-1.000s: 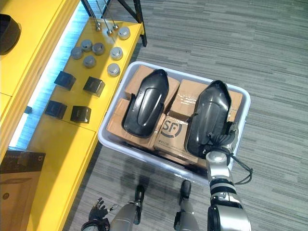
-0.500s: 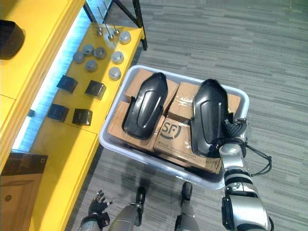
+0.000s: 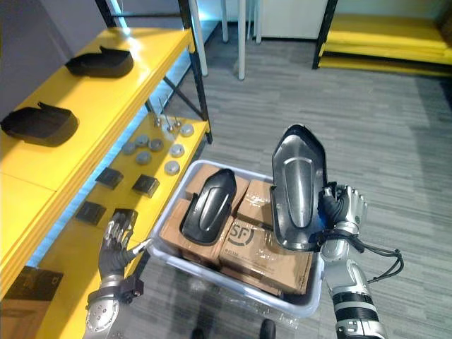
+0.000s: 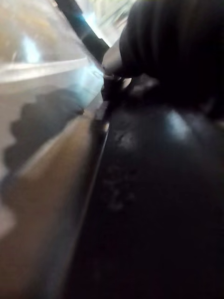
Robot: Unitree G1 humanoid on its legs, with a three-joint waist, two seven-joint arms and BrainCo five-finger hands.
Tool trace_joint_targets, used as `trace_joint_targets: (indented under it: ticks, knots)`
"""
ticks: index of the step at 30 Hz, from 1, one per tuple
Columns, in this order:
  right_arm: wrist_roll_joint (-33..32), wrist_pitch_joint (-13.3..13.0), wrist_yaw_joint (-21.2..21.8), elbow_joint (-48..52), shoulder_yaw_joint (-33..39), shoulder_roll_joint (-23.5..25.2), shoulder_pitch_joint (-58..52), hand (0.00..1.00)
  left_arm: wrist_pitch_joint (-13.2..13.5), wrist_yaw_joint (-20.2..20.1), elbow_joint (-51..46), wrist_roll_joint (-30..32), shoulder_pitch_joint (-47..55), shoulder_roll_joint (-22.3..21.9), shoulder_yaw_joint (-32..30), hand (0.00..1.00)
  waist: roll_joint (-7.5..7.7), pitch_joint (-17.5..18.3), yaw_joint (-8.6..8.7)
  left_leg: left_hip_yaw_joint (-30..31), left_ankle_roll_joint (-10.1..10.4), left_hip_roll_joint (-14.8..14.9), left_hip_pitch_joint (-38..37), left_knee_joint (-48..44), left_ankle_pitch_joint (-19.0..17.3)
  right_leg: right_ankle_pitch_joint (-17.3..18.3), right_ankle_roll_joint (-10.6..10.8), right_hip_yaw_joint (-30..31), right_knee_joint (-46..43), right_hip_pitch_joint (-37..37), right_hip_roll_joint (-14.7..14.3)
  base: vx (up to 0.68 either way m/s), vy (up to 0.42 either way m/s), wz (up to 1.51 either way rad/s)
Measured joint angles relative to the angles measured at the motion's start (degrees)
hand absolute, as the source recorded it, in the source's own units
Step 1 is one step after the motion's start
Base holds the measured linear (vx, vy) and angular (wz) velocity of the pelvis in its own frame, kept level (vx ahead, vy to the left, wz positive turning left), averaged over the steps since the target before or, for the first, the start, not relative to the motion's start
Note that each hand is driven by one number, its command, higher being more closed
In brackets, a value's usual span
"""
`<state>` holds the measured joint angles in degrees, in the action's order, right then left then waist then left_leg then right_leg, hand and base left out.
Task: Walk over and take plastic housings, then place them on the shelf
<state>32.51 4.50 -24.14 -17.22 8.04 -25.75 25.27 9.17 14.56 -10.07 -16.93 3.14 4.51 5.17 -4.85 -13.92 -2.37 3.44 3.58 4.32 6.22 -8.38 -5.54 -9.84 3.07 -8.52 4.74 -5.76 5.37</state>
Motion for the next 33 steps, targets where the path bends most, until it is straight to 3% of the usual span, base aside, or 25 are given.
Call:
trace_joint_targets:
  ticks: [6,9,15,20,21,25,26,28,30,31,33]
  knots:
    - [3.02,-0.64,0.19,8.29,-7.57,3.13,-0.40,1.00,-1.16,-5.35,8.04,-19.55,-8.98,5.41,12.71,0.00,2.55,4.00,0.86,-0.22,0.17,0.01,-2.60,2.21,1.30,0.18,-0.16,0.07,0.06,1.64,0.09,-0.05,-0.009,0.00]
    - [3.87,-1.67,0.33,12.29,-11.29,5.62,-0.89,1.00,-2.22,-6.14,11.44,-26.27,-12.49,5.82,15.73,0.00,3.37,5.37,1.60,-0.22,0.24,0.03,-3.11,3.33,2.11,0.17,-0.16,0.04,0.08,1.66,0.13,-0.09,-0.013,0.01]
    - [3.87,-3.42,0.76,14.34,-18.18,6.79,-3.65,1.00,-3.01,-6.34,13.06,-32.93,-16.10,7.41,19.98,0.00,4.13,8.15,1.76,-0.41,0.62,0.31,-4.37,5.89,3.58,0.09,-0.23,0.00,0.08,1.84,-0.04,-0.01,-0.001,-0.01]
    - [3.49,-3.43,0.70,14.35,-19.50,8.43,-4.98,1.00,-2.93,-5.66,15.10,-35.76,-17.08,8.86,21.07,0.00,4.37,8.86,1.74,-0.41,0.88,0.34,-5.39,6.26,3.97,0.03,-0.29,-0.06,0.09,2.52,-0.05,0.05,0.025,0.01]
    - [0.35,-3.41,0.69,14.65,-21.06,8.01,-6.19,1.00,-2.45,-4.06,15.71,-36.42,-17.43,10.01,21.14,0.00,5.58,10.21,1.83,-0.42,0.94,0.33,-5.48,6.19,3.93,0.02,-0.29,-0.07,0.17,2.69,-0.01,0.08,0.084,0.01]
    - [-2.50,-3.41,0.67,16.14,-21.94,7.40,-7.45,1.00,-1.12,-3.10,15.71,-36.96,-18.55,11.09,21.07,0.00,5.95,11.23,1.96,-0.38,0.99,0.56,-5.47,6.10,3.88,-0.03,-0.38,-0.10,0.36,2.94,-0.03,0.02,0.028,0.01]
    - [-2.82,-3.39,0.54,16.51,-22.13,7.33,-7.50,1.00,-0.79,-3.05,15.71,-36.96,-18.75,11.16,21.03,1.00,5.95,11.24,1.96,-0.39,0.99,0.57,-5.47,6.10,3.87,-0.05,-0.40,-0.10,0.42,2.94,-0.04,0.00,0.000,0.00]
    - [-5.48,-3.24,-0.37,18.82,-24.31,6.06,-8.16,1.00,0.71,-1.95,15.76,-38.22,-18.80,11.26,21.03,1.00,5.94,11.34,1.93,-0.47,1.07,0.62,-5.48,6.10,3.83,-0.09,-0.47,-0.05,0.46,2.93,-0.21,-0.01,0.004,-0.02]
    - [-6.77,-4.19,1.27,22.64,-35.79,2.63,-7.80,1.00,0.51,-1.30,15.89,-39.52,-20.86,11.24,23.66,1.00,5.97,11.45,2.27,-0.55,1.15,0.86,-5.51,6.09,3.78,-0.11,-0.52,-0.03,0.47,2.93,-0.44,0.00,0.003,-0.02]
    - [-7.58,-7.14,3.22,23.50,-43.72,3.28,-7.72,1.00,0.31,-1.02,15.94,-41.19,-22.82,10.70,26.00,1.00,6.08,11.53,2.39,-0.53,1.21,1.17,-5.51,6.12,3.76,-0.08,-0.58,-0.05,0.48,2.92,-0.66,0.00,0.000,0.00]
    - [-8.76,-12.11,3.93,25.93,-50.41,8.35,-8.91,1.00,0.32,-1.25,18.04,-42.56,-23.30,9.79,25.60,1.00,6.04,11.56,3.00,-0.52,1.28,1.56,-5.48,6.16,3.77,0.00,-0.70,-0.07,0.48,2.85,-0.95,0.00,0.000,0.00]
